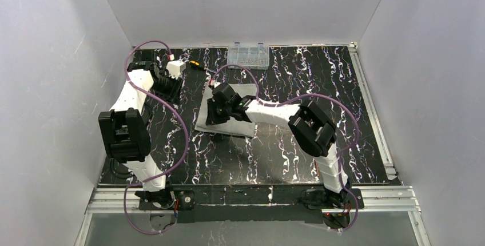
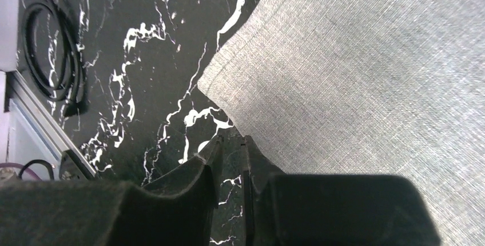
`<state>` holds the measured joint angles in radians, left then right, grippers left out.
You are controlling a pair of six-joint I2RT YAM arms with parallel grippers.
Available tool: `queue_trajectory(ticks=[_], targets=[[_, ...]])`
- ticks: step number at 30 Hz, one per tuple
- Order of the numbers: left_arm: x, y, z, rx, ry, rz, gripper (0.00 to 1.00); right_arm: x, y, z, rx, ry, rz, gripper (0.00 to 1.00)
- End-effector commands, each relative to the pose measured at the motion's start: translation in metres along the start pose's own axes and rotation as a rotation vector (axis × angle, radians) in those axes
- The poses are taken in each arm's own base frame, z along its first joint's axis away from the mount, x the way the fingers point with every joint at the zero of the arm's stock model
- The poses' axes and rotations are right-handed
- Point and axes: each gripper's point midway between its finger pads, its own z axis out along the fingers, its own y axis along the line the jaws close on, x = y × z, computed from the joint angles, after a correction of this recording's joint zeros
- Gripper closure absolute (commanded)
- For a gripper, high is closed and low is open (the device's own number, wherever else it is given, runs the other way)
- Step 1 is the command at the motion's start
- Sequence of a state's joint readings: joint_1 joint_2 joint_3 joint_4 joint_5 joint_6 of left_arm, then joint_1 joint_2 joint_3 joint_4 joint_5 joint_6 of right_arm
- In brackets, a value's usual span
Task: Fold the napkin into a case and place the utensils inside
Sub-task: Smooth out the square-folded napkin at the center of the board.
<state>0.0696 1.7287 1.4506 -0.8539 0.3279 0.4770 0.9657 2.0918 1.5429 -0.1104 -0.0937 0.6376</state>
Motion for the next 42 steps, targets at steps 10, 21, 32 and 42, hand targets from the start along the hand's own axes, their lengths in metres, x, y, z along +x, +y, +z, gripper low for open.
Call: queue_trajectory(ticks=[10, 21, 32, 42], targets=[[0.007, -0.006, 0.000, 0.027, 0.019, -0.022, 0.63, -0.009, 0.035, 0.008, -0.132, 0.000, -0.083, 0.60], [0.007, -0.047, 0.000, 0.202, 0.007, 0.001, 0.61, -0.060, 0.007, -0.051, -0.312, -0.033, 0.136, 0.67], [0.013, -0.101, 0.042, 0.319, 0.134, -0.061, 0.59, -0.023, -0.094, -0.092, -0.237, 0.059, 0.259, 0.68], [0.043, -0.099, 0.067, 0.210, 0.265, -0.035, 0.62, -0.028, -0.107, -0.097, -0.235, 0.050, 0.268, 0.59]])
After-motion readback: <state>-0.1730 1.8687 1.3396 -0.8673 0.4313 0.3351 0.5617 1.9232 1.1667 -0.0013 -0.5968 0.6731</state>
